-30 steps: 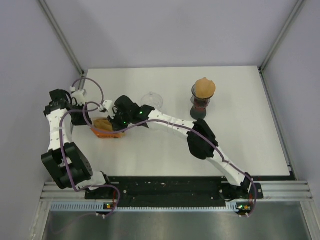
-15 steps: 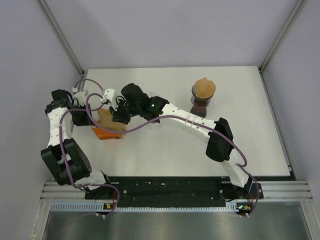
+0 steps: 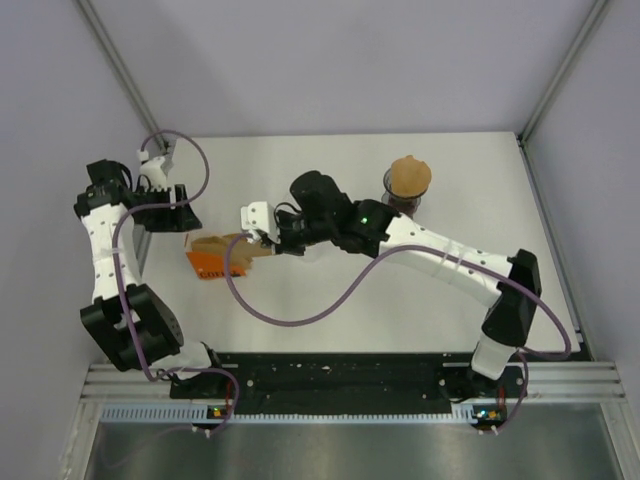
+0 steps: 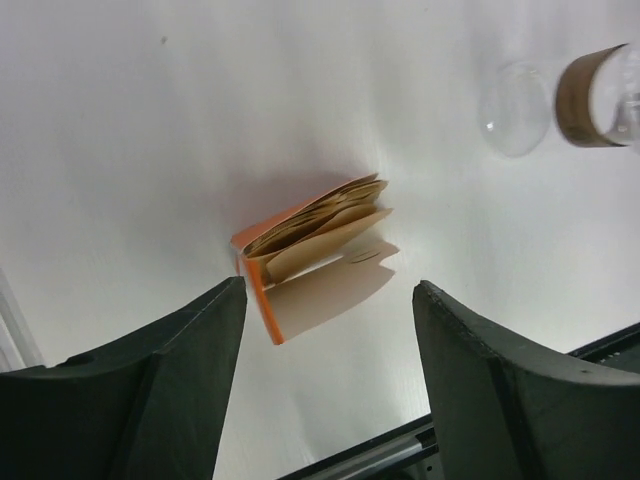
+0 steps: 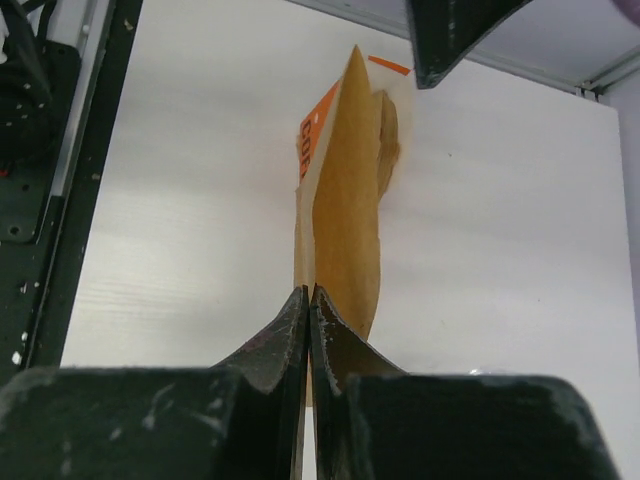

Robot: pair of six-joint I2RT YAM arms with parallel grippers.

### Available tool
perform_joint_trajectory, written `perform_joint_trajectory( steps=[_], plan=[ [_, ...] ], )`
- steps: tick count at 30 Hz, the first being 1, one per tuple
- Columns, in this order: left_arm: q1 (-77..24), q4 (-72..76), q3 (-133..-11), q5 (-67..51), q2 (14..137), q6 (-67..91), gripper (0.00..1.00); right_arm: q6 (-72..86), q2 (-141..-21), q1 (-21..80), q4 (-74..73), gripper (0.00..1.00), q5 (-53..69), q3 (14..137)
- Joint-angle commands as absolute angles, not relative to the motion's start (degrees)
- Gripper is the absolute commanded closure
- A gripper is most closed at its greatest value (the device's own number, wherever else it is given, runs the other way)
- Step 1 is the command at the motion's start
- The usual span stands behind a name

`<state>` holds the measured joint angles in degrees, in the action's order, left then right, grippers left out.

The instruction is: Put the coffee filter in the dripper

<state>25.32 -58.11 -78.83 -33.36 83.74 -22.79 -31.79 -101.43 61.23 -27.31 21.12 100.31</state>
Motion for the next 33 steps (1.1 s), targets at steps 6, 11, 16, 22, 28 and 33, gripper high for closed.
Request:
perform_joint_trajectory(
  steps=[6,11,16,22,28,33],
  plan=[
    [21.46,-73.36,-94.64,-56.85,79.19,-28.91,0.29,-43.42,-91.76,61.87,-26.37,1.0,20.92,93.34],
    [10.03,-77.61,-101.42,-57.74,74.63,-29.01,0.23,-42.45,-92.81,61.7,-26.28,1.0,20.92,94.3],
    [5.72,-77.52,-101.95,-60.03,72.95,-26.02,0.18,-41.92,-92.81,61.79,-26.19,1.0,21.8,94.57],
    [-2.0,-77.61,-97.56,-53.8,72.95,-26.89,0.24,-41.31,-92.9,61.79,-26.28,1.0,21.88,95.36],
    [-5.01,-72.07,-95.19,-42.81,73.47,-22.15,0.48,-40.78,-93.16,61.87,-26.28,1.0,23.03,95.8],
    [-7.11,-72.07,-93.26,-40.26,73.74,-23.29,0.6,-40.69,-93.08,61.87,-26.19,1.0,22.59,95.8]
  ],
)
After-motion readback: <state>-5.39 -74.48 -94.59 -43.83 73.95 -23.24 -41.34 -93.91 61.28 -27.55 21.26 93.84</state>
